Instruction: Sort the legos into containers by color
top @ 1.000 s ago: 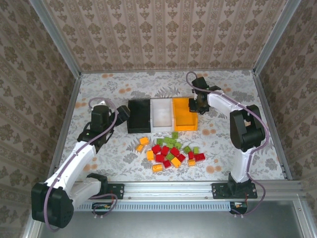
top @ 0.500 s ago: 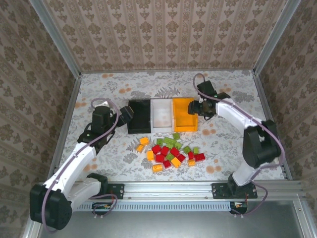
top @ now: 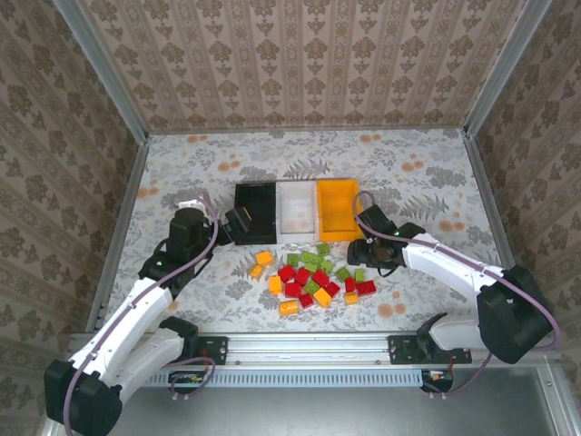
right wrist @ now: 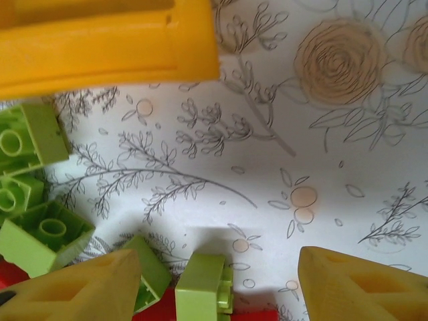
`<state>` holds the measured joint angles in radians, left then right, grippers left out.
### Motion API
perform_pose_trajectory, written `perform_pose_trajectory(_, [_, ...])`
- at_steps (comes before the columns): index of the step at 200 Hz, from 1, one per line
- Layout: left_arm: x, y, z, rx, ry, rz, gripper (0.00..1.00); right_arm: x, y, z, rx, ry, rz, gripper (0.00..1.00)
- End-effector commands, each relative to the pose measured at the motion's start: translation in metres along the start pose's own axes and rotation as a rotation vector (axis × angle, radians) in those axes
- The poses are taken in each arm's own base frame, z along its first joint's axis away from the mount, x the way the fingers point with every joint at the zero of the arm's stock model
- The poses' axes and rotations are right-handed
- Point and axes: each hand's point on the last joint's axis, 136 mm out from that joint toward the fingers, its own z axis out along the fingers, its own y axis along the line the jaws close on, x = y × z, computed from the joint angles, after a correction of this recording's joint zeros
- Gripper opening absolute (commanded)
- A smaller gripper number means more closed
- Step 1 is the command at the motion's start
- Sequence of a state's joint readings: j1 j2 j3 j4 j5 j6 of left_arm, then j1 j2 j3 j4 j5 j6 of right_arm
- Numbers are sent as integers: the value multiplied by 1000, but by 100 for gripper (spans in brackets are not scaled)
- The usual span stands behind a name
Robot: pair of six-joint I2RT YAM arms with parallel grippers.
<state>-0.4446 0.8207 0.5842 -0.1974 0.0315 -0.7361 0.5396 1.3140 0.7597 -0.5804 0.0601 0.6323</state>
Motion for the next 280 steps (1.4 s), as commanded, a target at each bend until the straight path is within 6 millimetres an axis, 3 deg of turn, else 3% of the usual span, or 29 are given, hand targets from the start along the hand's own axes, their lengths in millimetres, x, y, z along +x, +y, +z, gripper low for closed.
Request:
perform_pose_trajectory(1, [10,4,3,-1,28,7,100,10,-2,10,31,36,-6,64])
perform_pose_trajectory(89, [16,11,10,-28,46,11,100,39,-3,33,61,141,-42,43])
perform_pose_trajectory(114, [16,12,12,-37,48,11,100,41,0,36,47,151,-36,37])
perform_pose_trajectory(147, [13,12,13,-44,45,9,100,33,3,28,43,123,-42,23])
perform_pose_trajectory(165, [12,11,13,-41,44,9,100,17,7,13,42,73,-59,18])
perform_pose_trajectory(197, [16,13,13,-45,57,2,100,-40,31,-38,-20,-115,-78,15])
perform_pose_trajectory(223, [23,22,14,-77,70,-16,99,-88,49,-53,-44,-221,-56,16])
perform_pose_trajectory(255, [39,27,11,-102,108,13,99,-140,59,-29,23,-269,-34,18])
perform_pose_trajectory(280, [48,32,9,-137,175,70,97,-168,61,-9,25,-254,9,20])
